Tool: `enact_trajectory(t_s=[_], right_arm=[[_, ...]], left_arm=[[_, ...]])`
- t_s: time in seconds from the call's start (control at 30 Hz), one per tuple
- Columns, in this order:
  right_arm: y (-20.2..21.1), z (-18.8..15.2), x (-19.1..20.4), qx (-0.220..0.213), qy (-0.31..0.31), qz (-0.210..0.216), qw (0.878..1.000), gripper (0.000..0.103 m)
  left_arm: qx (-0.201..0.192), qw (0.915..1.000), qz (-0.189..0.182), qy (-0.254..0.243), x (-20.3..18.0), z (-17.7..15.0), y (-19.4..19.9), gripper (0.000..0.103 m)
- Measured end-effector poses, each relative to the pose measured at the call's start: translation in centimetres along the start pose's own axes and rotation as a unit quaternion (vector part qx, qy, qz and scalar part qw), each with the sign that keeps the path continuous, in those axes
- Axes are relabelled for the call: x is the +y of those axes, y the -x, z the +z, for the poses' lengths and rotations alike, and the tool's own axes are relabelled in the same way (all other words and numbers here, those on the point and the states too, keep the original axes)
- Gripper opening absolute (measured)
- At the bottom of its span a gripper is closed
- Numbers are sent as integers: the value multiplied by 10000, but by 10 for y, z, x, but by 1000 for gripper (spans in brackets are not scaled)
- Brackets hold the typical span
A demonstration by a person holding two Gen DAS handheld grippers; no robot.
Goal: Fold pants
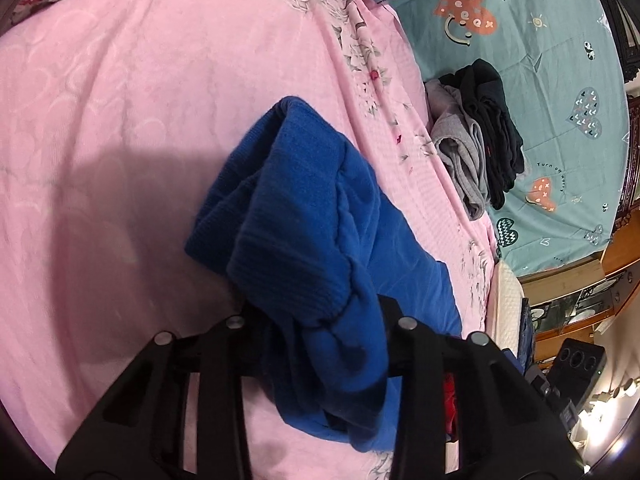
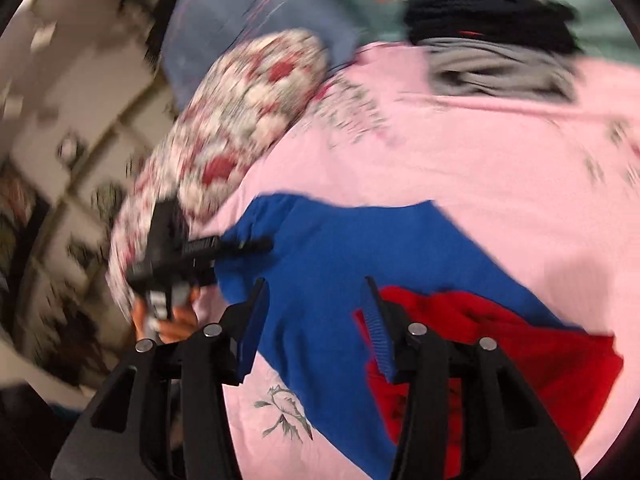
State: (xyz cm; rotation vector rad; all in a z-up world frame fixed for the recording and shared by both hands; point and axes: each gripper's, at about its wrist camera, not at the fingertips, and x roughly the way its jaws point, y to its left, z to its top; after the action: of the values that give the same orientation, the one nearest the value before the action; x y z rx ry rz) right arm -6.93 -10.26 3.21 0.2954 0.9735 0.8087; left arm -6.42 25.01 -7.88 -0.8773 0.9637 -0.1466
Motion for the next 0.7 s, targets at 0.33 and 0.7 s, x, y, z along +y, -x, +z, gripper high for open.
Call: enact_trajectory(t_s=[0.33,0.7], right_arm=[[-34,-33,-54,701,-1190,372,9897,48],[112,-54,-126,-954,-1789,244,9789,60]], left_arm=[[-497,9888,711,-1214,-57,-11,21,29],[-591,9051,604,-4167,-235,-108,10,26]])
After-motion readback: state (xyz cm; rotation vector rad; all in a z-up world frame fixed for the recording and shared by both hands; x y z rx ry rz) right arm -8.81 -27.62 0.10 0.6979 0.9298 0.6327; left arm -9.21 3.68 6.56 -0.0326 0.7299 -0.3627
